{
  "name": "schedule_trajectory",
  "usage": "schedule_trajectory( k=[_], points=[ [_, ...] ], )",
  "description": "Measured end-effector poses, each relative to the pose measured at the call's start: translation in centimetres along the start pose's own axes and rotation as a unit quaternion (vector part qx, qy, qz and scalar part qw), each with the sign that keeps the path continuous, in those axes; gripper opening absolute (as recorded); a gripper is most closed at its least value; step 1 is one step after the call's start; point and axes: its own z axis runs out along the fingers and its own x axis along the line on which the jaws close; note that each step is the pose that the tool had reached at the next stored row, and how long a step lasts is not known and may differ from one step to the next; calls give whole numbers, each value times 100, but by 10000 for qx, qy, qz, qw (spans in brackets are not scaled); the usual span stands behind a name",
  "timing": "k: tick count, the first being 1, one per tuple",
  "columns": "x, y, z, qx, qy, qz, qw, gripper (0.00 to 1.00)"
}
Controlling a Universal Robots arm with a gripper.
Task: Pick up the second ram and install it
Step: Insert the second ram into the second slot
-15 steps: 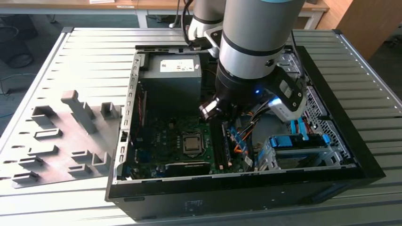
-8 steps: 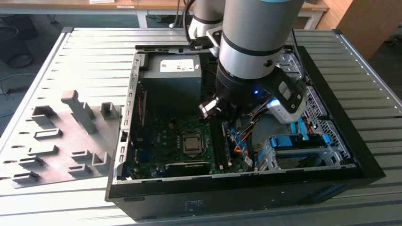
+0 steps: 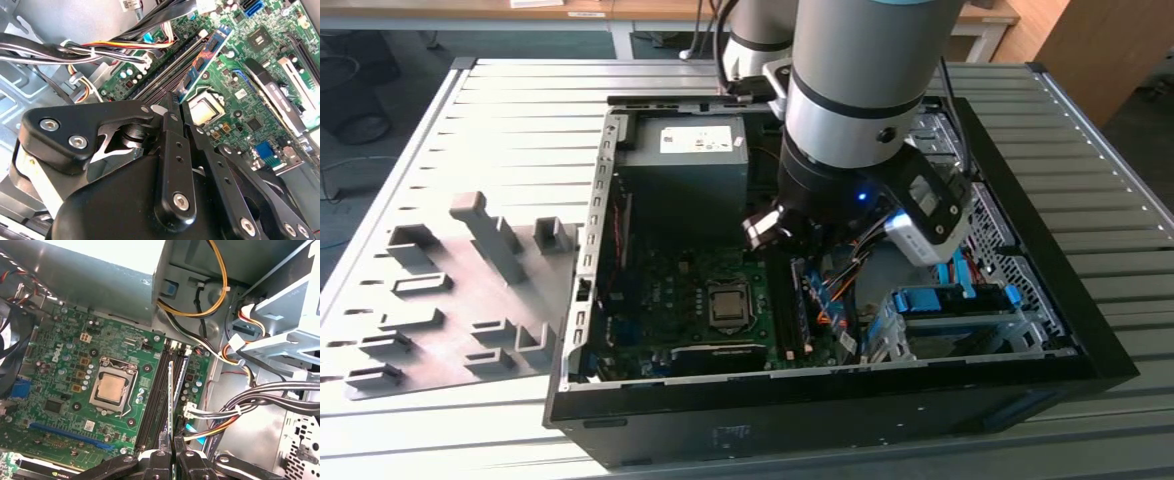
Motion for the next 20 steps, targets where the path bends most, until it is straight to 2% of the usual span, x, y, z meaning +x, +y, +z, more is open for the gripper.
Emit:
schedule_trajectory(
  k=[10,20],
  points=[
    [0,0,2,31,-15,256,9997,14],
    [0,0,5,57,-30,507,9987,14]
  ],
)
